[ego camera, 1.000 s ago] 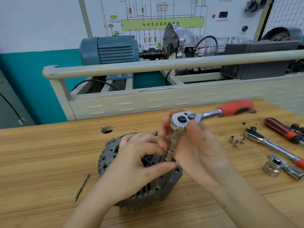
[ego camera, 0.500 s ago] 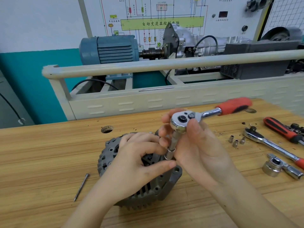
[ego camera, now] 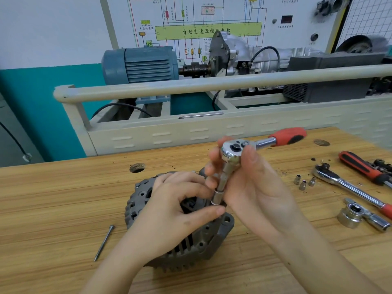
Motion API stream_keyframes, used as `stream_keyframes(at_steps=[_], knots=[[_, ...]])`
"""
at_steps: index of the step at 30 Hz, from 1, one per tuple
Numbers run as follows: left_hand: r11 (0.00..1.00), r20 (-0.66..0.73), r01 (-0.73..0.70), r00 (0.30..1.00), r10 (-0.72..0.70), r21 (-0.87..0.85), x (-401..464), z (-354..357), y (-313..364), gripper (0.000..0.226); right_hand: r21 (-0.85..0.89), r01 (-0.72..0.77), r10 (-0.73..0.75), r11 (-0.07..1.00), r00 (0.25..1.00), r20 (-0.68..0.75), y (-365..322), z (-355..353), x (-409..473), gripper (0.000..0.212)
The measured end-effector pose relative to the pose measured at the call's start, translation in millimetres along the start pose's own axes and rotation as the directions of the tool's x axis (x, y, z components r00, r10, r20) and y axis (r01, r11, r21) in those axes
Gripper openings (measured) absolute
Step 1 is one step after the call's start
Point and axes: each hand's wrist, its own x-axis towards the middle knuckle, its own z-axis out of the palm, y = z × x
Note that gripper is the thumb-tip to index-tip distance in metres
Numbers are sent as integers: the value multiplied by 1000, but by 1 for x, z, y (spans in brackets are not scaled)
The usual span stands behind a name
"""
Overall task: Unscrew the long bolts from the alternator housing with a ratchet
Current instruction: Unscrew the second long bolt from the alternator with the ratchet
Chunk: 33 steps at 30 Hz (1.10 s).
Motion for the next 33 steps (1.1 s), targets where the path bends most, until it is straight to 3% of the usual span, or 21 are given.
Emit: stream_keyframes(at_steps=[1, 9, 12, 17, 33], knots=[[1000, -12, 0, 1000, 0, -3, 0, 1, 1, 12, -12, 17, -17, 1000, 1000, -6, 0, 0, -1, 30], [1000, 19, -6, 1000, 6, -7, -1, -2, 0, 23, -26, 11, -11, 1000, 1000, 22, 0, 3, -1, 31], [997, 65, -39, 997, 35, 63, -1, -3, -2, 39, -4, -11, 11, 1000, 999, 35, 0, 1, 1, 33], [999, -1, 0, 1000, 0, 48, -1, 0, 0, 21, -8, 17, -17, 1000, 1000, 12, 0, 2, 0, 29], [996, -11, -27, 1000, 28, 82, -2, 1, -5, 42, 5, 19, -19, 1000, 1000, -16, 2, 4, -1, 31]])
